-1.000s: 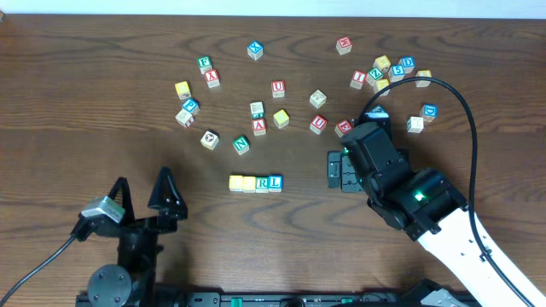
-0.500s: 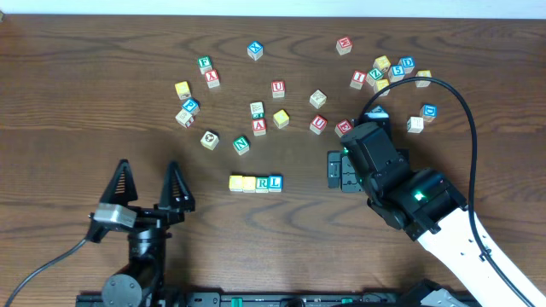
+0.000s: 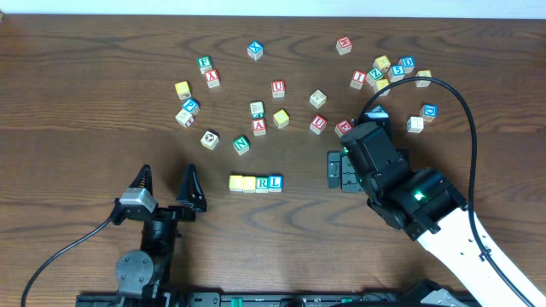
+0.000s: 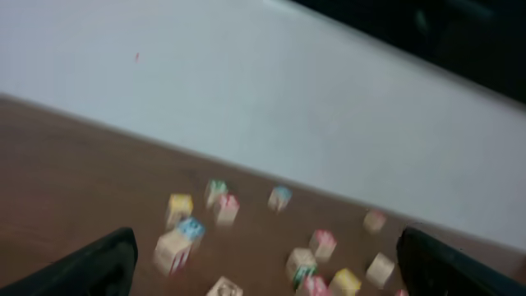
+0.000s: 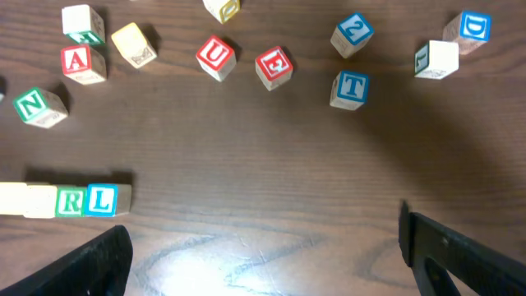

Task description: Spell out CORL

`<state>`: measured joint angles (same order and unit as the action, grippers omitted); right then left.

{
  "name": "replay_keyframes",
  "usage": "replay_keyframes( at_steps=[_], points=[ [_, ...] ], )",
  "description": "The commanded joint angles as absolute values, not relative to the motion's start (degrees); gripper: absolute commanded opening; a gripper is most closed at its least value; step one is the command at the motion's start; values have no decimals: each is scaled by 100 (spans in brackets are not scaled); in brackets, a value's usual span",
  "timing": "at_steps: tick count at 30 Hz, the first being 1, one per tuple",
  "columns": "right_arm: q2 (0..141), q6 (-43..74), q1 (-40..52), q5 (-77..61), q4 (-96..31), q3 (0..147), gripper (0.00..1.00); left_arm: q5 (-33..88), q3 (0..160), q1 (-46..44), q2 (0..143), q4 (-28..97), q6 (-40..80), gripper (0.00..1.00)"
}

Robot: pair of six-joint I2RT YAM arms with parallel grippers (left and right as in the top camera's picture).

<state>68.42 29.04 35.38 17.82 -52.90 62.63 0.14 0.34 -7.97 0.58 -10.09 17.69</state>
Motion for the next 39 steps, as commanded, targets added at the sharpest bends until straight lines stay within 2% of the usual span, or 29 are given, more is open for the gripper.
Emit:
replay_keyframes(
  at_steps=[1, 11, 39],
  points=[
    [6864, 2862, 3573, 1850, -5299, 6353, 99, 91, 23, -768, 8, -784, 1656, 99],
    [6864, 2862, 3573, 1850, -5299, 6353, 99, 91, 23, -768, 8, 427, 1656, 99],
    [6864, 2862, 3573, 1850, -5299, 6353, 99, 89, 23, -768, 23, 410, 1656, 99]
  ],
)
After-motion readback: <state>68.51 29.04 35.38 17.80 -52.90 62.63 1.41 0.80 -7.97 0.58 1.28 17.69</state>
